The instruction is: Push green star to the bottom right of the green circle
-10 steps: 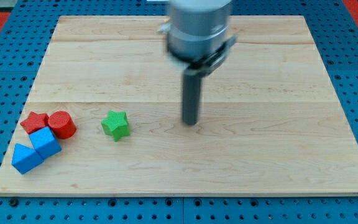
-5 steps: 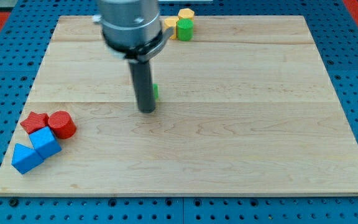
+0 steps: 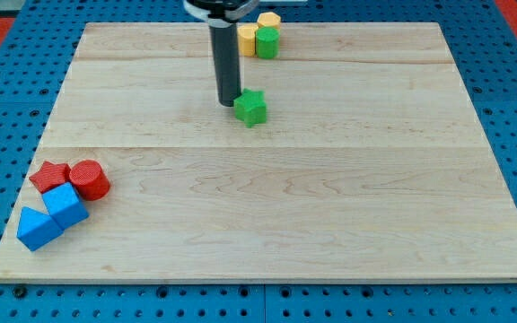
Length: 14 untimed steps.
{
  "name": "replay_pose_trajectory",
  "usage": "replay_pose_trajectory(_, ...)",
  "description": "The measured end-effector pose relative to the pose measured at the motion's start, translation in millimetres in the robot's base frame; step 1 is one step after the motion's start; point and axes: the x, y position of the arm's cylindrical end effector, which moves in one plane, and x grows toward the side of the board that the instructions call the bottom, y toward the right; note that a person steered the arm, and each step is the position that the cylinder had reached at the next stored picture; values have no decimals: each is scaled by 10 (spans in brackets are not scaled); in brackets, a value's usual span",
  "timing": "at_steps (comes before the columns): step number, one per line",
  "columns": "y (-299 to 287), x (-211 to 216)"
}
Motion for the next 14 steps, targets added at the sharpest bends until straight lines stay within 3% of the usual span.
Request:
replay_pose_trajectory(1,-263,468)
replay_pose_trajectory(2,-32,533)
replay_pose_trajectory(4,251,-96)
replay_pose_trajectory(5,391,-116)
replay_pose_trajectory(6,793,210)
replay_pose_trajectory(7,1051,230)
replay_pose_trajectory(9,580,-18)
replay_pose_trajectory(11,581,-576)
replay_pose_trajectory(14,727,-591)
